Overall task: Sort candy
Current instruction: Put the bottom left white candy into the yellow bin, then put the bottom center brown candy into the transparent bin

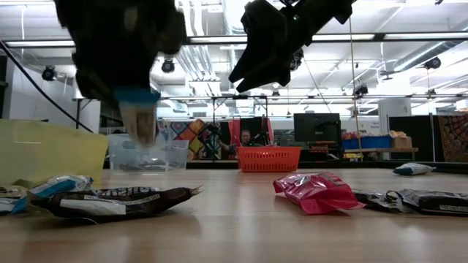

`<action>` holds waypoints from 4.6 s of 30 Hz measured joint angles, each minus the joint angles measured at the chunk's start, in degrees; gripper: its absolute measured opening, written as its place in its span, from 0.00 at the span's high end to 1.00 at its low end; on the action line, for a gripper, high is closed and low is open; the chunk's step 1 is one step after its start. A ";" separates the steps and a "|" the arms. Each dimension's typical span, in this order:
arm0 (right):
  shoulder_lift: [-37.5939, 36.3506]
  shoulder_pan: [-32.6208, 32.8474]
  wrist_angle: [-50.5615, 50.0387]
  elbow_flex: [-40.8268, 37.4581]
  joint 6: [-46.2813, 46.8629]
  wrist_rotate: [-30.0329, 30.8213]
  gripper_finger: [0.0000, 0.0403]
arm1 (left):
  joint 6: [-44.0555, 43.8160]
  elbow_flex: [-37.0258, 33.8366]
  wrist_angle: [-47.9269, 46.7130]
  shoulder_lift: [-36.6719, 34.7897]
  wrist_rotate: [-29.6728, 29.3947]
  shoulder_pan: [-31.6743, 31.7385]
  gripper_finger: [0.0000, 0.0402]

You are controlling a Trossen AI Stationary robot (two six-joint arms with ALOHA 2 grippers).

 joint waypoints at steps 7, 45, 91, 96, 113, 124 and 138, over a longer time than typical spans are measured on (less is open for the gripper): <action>0.00 0.00 -0.29 0.00 -0.08 -0.22 0.50 | 1.24 0.07 -19.80 -12.60 -0.27 -0.22 1.00; 0.37 11.85 -11.95 0.50 27.10 -16.10 0.50 | 34.21 -10.67 -5.45 -25.99 -7.90 -2.67 0.69; 10.03 44.29 5.97 -18.71 36.10 19.99 0.51 | 41.44 -10.78 -1.40 -25.70 -9.49 -2.60 0.69; 10.44 44.28 7.63 -20.54 36.38 20.85 0.63 | 41.55 -10.78 -1.03 -25.70 -9.50 -2.60 0.69; -1.81 39.18 -3.33 -14.42 24.89 18.56 0.96 | 40.30 -9.52 -1.50 -25.72 -9.43 -2.60 0.69; -2.89 14.84 2.59 -8.08 -0.15 19.42 0.96 | 40.02 1.98 -15.31 -26.78 -11.49 -3.15 0.69; 16.61 -9.04 17.80 12.02 -16.30 0.84 0.96 | 29.29 -5.15 -20.44 -37.17 -19.90 -5.36 0.69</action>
